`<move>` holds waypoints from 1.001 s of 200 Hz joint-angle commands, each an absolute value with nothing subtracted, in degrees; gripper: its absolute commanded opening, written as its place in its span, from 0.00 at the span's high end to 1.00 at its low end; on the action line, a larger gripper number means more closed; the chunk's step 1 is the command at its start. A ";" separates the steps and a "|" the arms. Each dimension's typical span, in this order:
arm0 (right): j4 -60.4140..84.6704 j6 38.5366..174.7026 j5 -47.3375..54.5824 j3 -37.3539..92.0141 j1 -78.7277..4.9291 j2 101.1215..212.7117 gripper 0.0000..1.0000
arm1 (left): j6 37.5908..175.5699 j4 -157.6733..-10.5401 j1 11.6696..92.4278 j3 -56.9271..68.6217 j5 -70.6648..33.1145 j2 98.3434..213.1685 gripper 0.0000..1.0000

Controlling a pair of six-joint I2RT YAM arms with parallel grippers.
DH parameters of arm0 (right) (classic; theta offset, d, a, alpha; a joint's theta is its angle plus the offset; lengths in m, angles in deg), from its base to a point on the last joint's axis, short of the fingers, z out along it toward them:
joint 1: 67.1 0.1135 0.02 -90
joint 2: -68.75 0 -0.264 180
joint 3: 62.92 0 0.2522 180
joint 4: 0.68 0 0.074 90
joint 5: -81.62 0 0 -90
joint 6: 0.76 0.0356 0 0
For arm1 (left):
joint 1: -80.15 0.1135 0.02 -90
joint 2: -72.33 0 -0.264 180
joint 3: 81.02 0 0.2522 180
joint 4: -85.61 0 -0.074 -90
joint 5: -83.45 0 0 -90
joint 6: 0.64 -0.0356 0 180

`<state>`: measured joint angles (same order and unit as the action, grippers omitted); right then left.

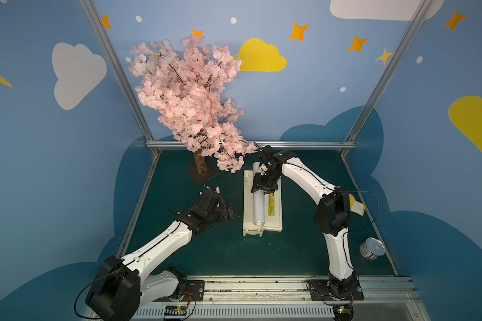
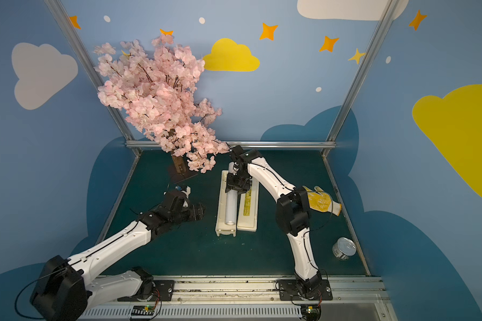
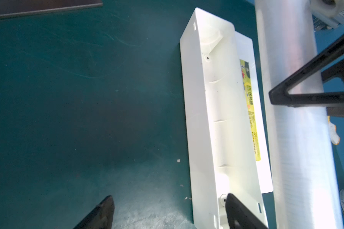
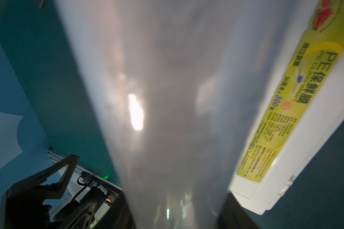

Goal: Put plastic wrap rolls into dispensers
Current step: Place the plastic wrap into the plastic wrap cutting box.

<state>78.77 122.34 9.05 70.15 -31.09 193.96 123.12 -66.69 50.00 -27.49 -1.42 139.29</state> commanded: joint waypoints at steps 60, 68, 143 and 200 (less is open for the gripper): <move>80.24 125.26 6.54 77.21 -28.60 200.97 0.77 | 121.57 -66.72 50.79 -29.57 -1.80 137.79 0.12; 80.10 125.43 6.67 77.20 -28.39 201.48 0.77 | 121.56 -66.83 50.82 -29.73 -1.96 137.79 0.12; 80.24 126.53 3.92 73.70 -27.39 201.58 0.76 | 121.90 -67.70 50.81 -30.97 -1.95 137.13 0.12; 79.52 126.66 3.18 71.95 -27.38 203.19 0.73 | 121.89 -67.62 50.79 -31.22 -2.01 136.66 0.12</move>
